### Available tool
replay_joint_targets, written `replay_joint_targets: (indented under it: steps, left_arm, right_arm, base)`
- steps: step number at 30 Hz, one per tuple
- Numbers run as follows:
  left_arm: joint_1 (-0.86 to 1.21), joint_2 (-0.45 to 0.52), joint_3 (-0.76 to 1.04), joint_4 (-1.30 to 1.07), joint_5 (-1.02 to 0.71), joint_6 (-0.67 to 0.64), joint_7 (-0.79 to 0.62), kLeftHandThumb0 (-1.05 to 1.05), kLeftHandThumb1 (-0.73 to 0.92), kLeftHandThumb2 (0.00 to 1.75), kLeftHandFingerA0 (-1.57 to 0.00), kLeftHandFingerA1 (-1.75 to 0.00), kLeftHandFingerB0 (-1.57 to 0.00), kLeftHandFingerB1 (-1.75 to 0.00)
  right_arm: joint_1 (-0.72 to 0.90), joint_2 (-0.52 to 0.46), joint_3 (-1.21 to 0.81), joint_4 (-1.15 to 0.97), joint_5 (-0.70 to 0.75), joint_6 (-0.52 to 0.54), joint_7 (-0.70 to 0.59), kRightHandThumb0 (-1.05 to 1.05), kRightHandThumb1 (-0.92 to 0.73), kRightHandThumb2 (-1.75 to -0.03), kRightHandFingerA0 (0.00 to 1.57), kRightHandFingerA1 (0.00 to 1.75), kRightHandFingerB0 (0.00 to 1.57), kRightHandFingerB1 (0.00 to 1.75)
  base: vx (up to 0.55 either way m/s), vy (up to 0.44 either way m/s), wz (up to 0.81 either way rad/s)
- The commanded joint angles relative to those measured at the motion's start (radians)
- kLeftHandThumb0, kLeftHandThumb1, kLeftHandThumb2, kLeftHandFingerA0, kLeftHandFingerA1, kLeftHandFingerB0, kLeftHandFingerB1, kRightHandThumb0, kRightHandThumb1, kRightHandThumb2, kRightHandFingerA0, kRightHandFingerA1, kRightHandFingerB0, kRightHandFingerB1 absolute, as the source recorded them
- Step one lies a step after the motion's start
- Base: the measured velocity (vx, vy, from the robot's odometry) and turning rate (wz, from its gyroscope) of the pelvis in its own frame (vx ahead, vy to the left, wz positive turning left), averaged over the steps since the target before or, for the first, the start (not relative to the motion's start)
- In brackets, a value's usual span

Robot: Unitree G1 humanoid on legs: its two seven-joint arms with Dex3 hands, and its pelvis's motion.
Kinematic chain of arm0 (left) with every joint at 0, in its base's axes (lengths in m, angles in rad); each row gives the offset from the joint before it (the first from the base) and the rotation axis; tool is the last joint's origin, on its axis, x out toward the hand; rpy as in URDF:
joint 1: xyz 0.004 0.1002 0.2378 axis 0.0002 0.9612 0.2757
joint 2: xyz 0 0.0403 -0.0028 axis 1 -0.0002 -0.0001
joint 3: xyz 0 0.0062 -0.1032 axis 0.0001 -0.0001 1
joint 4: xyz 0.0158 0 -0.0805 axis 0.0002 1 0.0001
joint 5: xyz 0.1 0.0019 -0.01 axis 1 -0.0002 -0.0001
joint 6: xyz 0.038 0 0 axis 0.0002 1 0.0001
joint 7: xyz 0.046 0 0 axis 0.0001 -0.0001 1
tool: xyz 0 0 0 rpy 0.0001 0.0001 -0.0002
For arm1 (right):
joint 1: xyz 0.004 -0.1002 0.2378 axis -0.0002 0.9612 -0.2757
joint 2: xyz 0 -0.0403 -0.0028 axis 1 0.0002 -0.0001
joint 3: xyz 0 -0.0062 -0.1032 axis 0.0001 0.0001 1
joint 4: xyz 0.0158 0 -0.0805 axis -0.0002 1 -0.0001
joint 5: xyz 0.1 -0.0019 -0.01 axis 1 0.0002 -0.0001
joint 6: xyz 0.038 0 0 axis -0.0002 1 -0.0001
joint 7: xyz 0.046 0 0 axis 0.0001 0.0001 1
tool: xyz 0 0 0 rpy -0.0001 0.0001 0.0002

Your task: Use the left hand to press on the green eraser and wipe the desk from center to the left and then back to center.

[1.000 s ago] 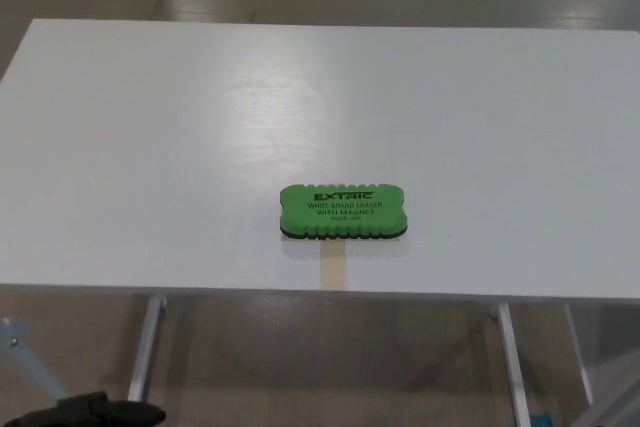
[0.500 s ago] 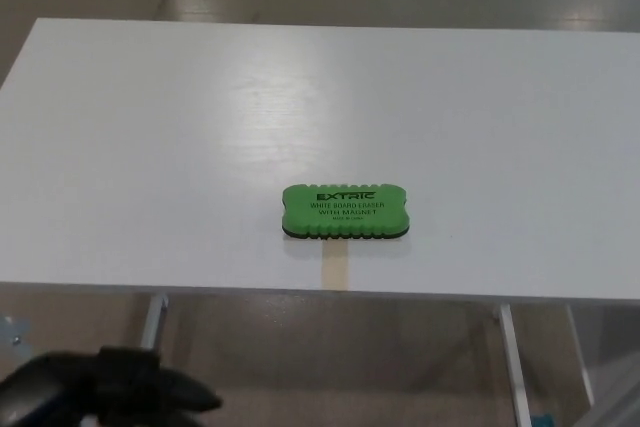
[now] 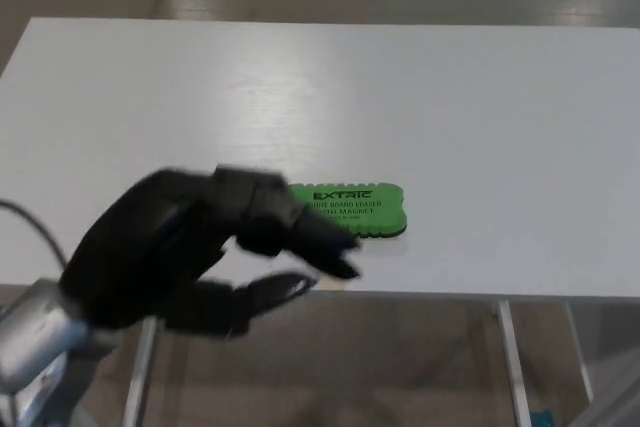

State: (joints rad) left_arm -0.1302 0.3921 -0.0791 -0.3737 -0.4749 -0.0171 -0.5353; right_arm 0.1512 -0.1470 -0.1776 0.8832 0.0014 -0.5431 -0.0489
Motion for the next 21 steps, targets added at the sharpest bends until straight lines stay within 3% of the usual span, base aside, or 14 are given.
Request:
replay_joint_targets:
  steps: [1, 8, 17, 21]
  left_arm:
    - [-0.21, -0.148, -0.047, 0.177, 0.064, 0.272, 0.224, -0.26, 0.75, 0.62, -0.97, -0.55, -0.86, -0.49]
    - [-0.412, -0.261, -0.049, 0.436, 0.139, 0.329, 0.322, -0.25, 0.76, 0.64, -1.01, -0.57, -0.9, -0.5]
    - [-0.67, -0.302, -0.134, 0.926, 0.36, 0.179, 0.4, -0.25, 0.76, 0.64, -1.03, -0.6, -0.94, -0.52]
    - [-0.742, -0.315, -0.181, 1.105, 0.427, 0.147, 0.466, -0.23, 0.79, 0.64, -1.02, -0.7, -0.91, -0.68]
  right_arm:
    - [0.015, -0.013, 0.006, 0.011, 0.009, -0.045, 0.048, -0.47, -0.81, -0.65, 0.62, 0.46, 0.43, 0.34]
    - [0.034, -0.007, 0.004, 0.016, 0.008, -0.051, 0.041, -0.48, -0.81, -0.65, 0.62, 0.46, 0.43, 0.34]
    - [0.046, -0.008, 0.019, -0.005, -0.017, -0.041, 0.014, -0.48, -0.81, -0.66, 0.61, 0.46, 0.43, 0.34]
    - [0.048, -0.009, 0.018, 0.003, -0.013, -0.052, 0.018, -0.48, -0.81, -0.65, 0.62, 0.47, 0.43, 0.34]
  base:
    - [0.0, 0.0, 0.0]
    - [0.0, 0.0, 0.0]
    - [0.0, 0.0, 0.0]
    - [0.0, 0.0, 0.0]
